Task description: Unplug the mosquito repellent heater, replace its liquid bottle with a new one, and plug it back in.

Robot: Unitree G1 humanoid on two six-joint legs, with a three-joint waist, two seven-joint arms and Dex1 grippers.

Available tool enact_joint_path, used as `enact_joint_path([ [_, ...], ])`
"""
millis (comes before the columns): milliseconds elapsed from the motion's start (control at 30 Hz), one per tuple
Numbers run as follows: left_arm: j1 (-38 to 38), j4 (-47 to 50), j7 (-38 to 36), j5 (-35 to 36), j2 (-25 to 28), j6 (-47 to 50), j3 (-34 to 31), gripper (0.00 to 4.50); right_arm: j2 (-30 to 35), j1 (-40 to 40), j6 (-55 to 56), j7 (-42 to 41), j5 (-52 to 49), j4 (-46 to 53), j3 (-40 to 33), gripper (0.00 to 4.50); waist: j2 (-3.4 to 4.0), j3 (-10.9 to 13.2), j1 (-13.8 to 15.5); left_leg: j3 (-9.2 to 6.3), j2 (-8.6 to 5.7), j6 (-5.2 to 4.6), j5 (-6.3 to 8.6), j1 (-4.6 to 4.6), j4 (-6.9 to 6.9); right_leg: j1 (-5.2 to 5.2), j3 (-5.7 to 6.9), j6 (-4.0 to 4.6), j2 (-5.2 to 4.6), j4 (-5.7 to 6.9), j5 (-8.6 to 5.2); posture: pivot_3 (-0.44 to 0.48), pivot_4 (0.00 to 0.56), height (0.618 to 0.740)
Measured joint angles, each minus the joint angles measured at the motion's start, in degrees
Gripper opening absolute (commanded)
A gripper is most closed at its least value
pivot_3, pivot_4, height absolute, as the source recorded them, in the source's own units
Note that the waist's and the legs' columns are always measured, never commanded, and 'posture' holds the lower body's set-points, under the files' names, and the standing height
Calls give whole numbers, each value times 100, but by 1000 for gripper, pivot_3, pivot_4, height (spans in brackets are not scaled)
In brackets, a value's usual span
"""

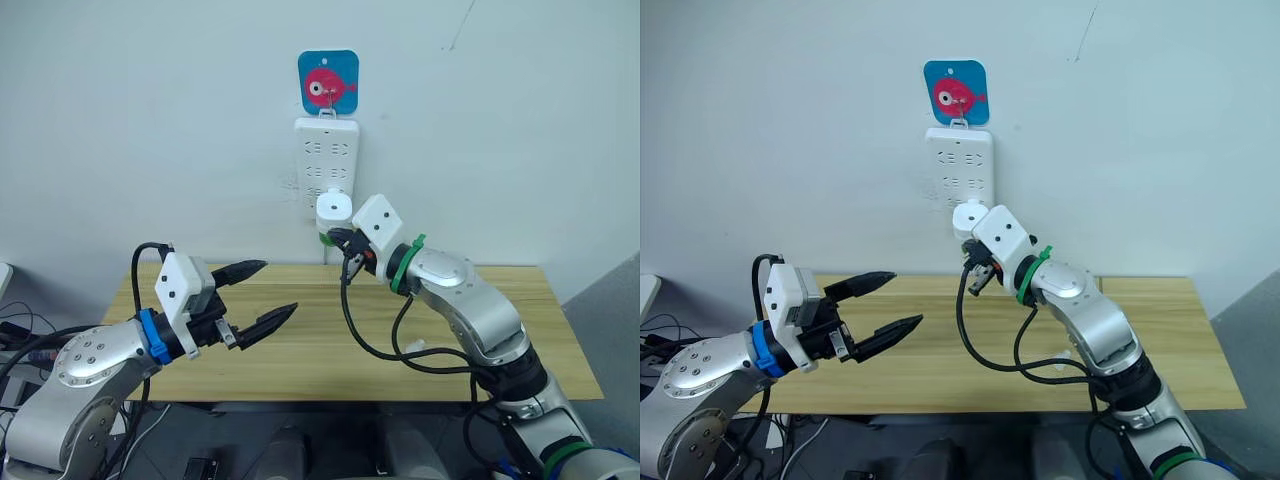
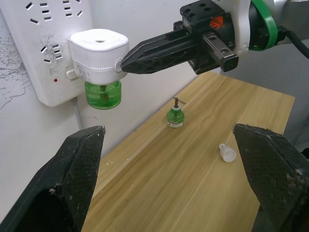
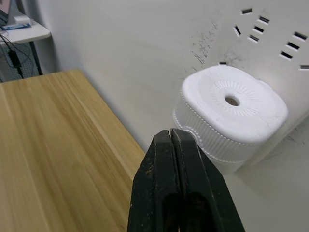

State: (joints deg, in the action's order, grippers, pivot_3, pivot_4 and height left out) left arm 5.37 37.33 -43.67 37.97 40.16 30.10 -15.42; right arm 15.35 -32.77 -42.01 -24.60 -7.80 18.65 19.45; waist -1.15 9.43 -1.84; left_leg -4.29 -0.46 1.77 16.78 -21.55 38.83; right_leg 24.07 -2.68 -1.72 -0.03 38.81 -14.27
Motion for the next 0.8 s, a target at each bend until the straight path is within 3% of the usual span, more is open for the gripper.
enact_joint_path([
  [800, -390, -227, -70, -44, 5, -51, 226, 4500, -441, 8, 80, 318, 314, -383, -20, 10, 1, 0, -6, 0, 1, 19, -18, 5, 1, -3, 3, -3, 1, 2, -2, 4, 134, 740],
])
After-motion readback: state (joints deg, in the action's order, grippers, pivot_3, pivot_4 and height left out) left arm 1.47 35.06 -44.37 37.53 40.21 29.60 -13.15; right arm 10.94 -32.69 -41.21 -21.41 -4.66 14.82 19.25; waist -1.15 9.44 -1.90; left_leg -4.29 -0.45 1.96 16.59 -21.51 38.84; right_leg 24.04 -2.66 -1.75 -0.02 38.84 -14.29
